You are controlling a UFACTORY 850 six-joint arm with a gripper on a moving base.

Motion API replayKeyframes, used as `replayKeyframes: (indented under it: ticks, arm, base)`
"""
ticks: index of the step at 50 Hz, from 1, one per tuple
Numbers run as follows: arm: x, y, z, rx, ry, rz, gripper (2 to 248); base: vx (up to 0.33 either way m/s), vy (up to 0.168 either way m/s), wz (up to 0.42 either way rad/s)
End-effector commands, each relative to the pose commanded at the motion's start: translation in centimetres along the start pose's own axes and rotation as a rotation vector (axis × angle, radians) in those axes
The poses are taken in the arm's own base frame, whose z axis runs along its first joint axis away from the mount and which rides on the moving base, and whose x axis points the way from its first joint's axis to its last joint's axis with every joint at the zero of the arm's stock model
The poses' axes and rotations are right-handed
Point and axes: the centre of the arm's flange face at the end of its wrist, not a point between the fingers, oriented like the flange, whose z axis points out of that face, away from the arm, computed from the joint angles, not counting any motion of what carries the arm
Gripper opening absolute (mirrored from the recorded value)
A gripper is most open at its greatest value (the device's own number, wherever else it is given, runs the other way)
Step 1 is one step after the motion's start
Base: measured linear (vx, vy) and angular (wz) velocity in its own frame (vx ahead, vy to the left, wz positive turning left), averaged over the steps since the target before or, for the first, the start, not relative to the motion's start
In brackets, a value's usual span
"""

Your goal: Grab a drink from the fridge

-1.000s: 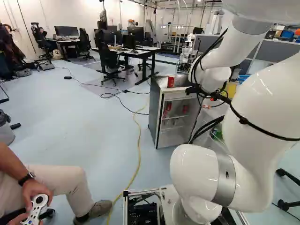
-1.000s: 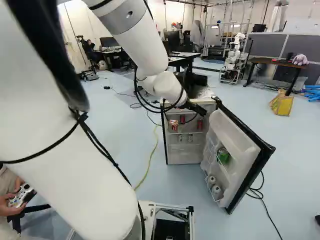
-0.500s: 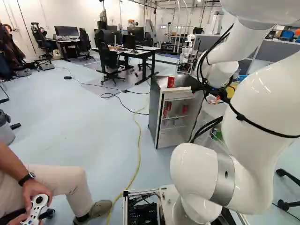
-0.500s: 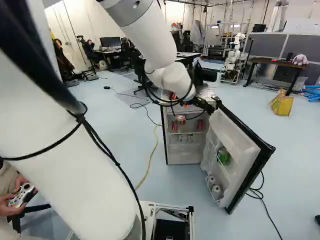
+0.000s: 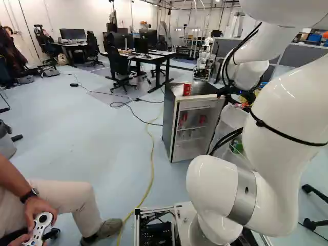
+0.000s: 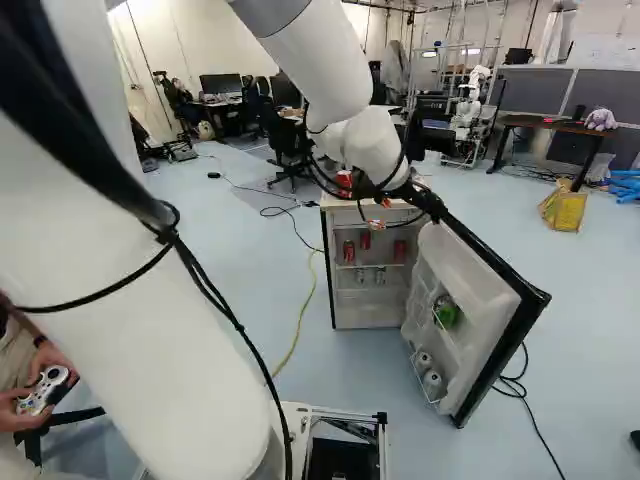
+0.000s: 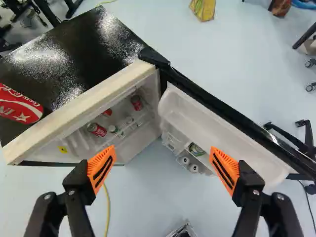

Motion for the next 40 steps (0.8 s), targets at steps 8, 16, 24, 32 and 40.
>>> replayKeyframes:
  ticks: [8, 16, 24, 32, 40]
  arm:
    - [0.9, 0.9, 0.6, -0.012, -0.014, 0.014, 247]
    - [1.7, 1.8, 1.3, -0.024, -0.024, 0.027, 247]
    - [2.6, 2.8, 2.1, -0.036, -0.024, 0.041, 247]
    - [3.4, 3.8, 2.8, -0.049, -0.021, 0.056, 247]
    - [4.1, 4.9, 3.4, -0.062, -0.018, 0.07, 247]
  base:
    - [0.0, 0.0, 0.0]
    - [0.0, 0.0, 0.0]
    - [0.0, 0.0, 0.0]
    - [0.0, 0.0, 0.0]
    - [0.0, 0.0, 0.0]
